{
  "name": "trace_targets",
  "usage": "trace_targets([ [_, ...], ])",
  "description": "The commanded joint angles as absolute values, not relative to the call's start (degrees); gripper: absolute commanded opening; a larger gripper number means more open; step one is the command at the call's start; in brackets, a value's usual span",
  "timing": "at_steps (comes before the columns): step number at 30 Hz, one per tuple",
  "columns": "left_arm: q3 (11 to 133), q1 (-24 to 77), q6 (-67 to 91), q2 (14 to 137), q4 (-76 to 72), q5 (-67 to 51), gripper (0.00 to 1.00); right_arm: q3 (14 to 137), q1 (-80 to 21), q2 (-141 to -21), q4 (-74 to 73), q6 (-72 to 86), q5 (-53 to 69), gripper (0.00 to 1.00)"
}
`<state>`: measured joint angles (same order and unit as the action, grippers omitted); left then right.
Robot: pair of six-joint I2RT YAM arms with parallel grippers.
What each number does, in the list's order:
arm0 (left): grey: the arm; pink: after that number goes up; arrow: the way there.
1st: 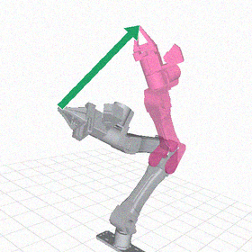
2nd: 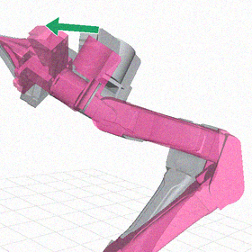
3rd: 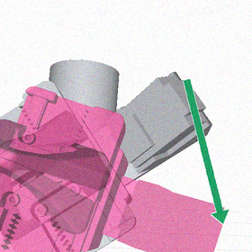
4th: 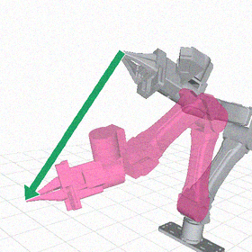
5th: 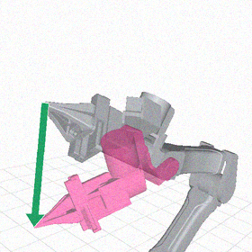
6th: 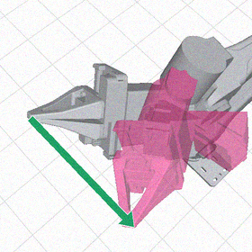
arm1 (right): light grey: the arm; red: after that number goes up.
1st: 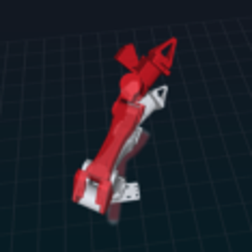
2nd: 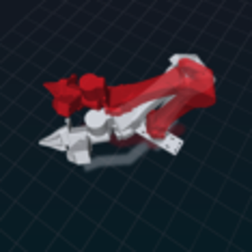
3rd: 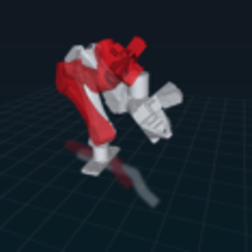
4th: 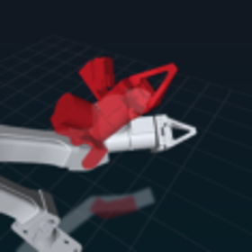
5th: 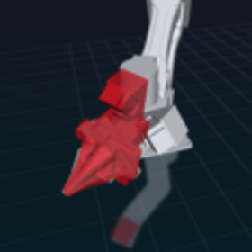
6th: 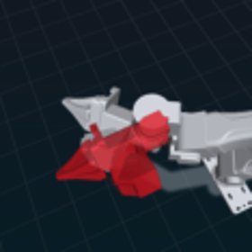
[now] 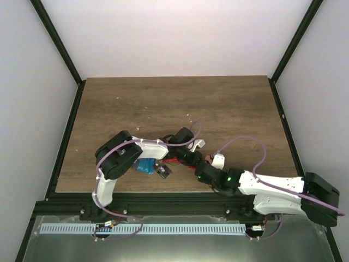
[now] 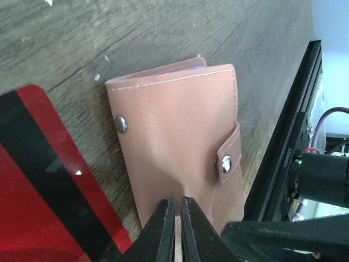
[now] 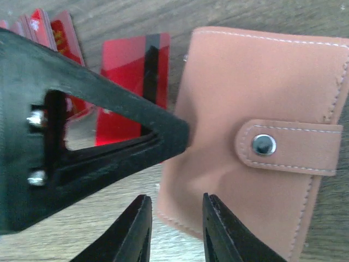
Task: Put the credit cards into the card holder
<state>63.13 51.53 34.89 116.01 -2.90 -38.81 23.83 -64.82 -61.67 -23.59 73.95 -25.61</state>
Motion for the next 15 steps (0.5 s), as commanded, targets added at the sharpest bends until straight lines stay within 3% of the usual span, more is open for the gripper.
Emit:
trace_targets([
  [1, 65.12, 51.21, 33.74, 112.82, -2.20, -36.79, 0.10, 30.39, -61.72, -59.08, -31.87, 67.56, -20.17, 0.32],
  [5, 65.90, 50.06, 32.34, 109.67, 0.39, -35.36, 0.20, 35.94, -57.28, -58.19, -32.39, 60.42, -21.18, 0.46],
  [11, 64.80, 46.32, 30.64, 102.54, 3.77, -32.26, 0.32, 43.23, -47.32, -59.09, -29.80, 47.34, -19.03, 0.75],
  [15, 62.15, 41.96, 28.43, 95.66, 6.54, -28.23, 0.47, 47.32, -41.85, -60.74, -26.34, 38.11, -14.91, 0.97],
])
